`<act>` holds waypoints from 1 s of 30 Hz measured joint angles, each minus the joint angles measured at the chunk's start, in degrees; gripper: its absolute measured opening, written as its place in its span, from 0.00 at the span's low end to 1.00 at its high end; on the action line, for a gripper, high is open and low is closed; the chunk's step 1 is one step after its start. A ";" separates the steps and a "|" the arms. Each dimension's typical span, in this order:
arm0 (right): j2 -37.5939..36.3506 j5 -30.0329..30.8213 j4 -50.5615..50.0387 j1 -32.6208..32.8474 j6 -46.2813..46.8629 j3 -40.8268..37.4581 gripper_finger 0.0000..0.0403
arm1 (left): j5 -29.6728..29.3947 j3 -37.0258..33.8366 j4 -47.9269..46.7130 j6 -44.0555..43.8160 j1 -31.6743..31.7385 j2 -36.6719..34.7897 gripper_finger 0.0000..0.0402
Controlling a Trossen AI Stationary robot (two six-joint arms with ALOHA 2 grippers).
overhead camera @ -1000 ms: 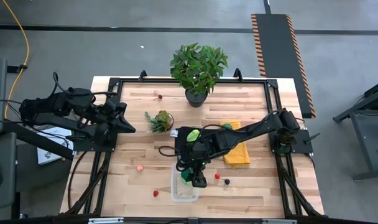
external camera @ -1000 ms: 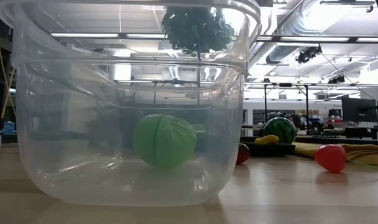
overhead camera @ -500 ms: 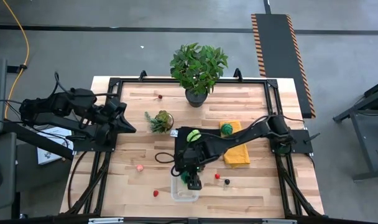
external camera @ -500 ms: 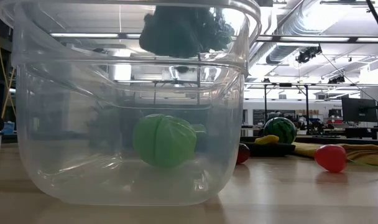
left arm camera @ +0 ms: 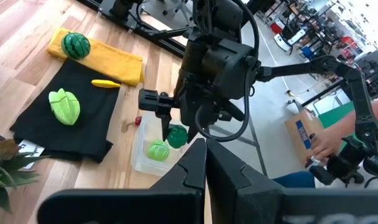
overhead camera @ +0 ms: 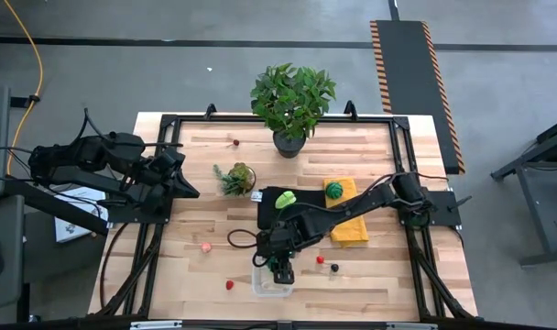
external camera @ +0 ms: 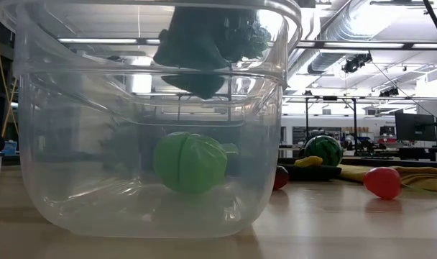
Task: Pick and placing Produce into tupperware
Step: Put the bell pepper into the bin, then put the watermelon into the bin
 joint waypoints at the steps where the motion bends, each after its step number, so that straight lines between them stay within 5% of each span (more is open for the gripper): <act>1: 0.00 0.00 0.41 0.00 0.01 0.00 0.57 | 0.01 0.00 0.02 0.00 0.01 0.00 0.00; 18: -0.59 -1.01 4.47 -0.29 4.49 0.12 0.64 | 0.42 0.00 0.02 0.03 -0.01 0.00 0.00; 30: -0.70 0.36 -8.75 -3.23 0.32 17.69 0.64 | 0.66 0.00 -0.84 0.30 -0.01 0.00 0.00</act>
